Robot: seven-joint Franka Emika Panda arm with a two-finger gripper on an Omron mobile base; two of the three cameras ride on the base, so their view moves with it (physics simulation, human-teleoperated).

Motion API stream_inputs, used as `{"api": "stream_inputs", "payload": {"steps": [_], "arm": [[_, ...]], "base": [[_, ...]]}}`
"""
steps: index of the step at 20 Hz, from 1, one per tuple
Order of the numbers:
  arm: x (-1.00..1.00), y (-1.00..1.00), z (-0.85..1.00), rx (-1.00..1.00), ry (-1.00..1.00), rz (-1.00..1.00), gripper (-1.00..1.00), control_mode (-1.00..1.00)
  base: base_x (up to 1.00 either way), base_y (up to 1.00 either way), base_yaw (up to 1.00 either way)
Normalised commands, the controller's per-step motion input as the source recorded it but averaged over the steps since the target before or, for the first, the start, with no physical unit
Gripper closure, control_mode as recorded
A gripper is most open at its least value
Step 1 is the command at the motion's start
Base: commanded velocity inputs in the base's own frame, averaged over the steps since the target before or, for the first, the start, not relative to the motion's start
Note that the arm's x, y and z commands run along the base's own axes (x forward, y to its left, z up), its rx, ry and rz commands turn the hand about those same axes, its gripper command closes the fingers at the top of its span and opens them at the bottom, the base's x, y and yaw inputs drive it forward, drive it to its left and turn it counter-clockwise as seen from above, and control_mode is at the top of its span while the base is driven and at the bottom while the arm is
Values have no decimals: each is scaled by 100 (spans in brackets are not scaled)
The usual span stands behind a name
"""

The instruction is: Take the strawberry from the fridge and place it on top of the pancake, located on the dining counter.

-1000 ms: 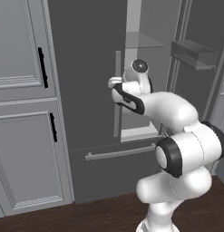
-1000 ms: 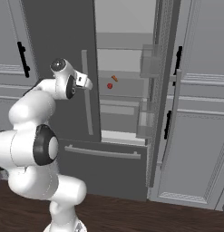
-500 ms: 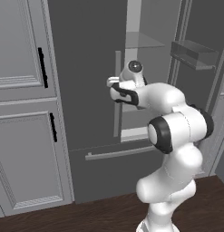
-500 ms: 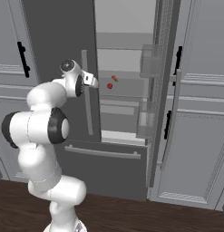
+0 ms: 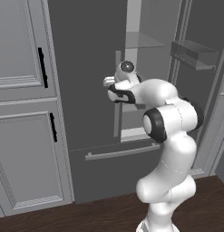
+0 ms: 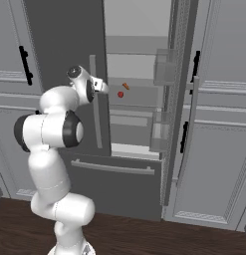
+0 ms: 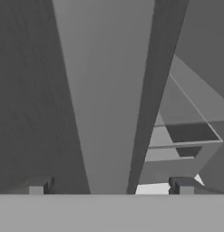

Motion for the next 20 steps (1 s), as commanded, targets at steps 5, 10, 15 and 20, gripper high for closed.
{"api": "stream_inputs", "payload": {"steps": [5, 10, 15, 20], "arm": [[26, 0, -20, 0, -27, 0, -100, -100], [24, 0, -6, 0, -15, 3, -100, -100], [38, -2, 0, 0, -7, 4, 100, -100], [13, 2, 0, 0, 2, 1, 100, -100]], "base": [[0, 0, 0], [0, 0, 0], [0, 0, 0], [0, 0, 0]]}}
